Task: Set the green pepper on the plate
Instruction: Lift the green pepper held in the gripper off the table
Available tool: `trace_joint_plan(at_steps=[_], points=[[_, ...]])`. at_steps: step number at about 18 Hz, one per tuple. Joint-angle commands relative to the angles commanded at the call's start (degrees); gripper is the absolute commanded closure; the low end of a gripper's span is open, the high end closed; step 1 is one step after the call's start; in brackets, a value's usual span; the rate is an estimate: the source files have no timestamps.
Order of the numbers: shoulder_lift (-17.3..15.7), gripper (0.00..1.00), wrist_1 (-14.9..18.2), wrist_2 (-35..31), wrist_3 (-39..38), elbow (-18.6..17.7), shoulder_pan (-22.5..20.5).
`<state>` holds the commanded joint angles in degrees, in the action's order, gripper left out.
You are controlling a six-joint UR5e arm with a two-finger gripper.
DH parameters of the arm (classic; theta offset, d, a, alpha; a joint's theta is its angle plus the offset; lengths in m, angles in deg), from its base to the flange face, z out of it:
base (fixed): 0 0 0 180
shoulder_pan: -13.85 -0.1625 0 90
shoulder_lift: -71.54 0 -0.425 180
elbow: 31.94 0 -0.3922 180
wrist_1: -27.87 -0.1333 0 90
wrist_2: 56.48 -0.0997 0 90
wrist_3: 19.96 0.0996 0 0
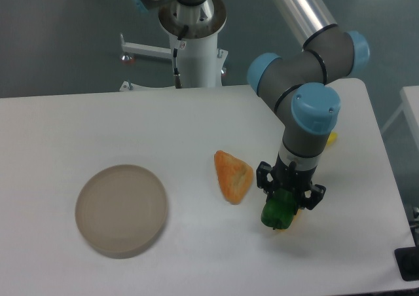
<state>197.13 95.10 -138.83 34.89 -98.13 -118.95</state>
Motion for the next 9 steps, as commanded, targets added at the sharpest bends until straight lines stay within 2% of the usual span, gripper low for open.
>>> trace_joint_plan(at_steps=[7, 9], points=[[-0.35, 0.66, 0.0, 0.09, -1.14, -0.09, 0.79], [-0.96, 0.66, 0.0, 0.09, -1.14, -0.53, 2.19]])
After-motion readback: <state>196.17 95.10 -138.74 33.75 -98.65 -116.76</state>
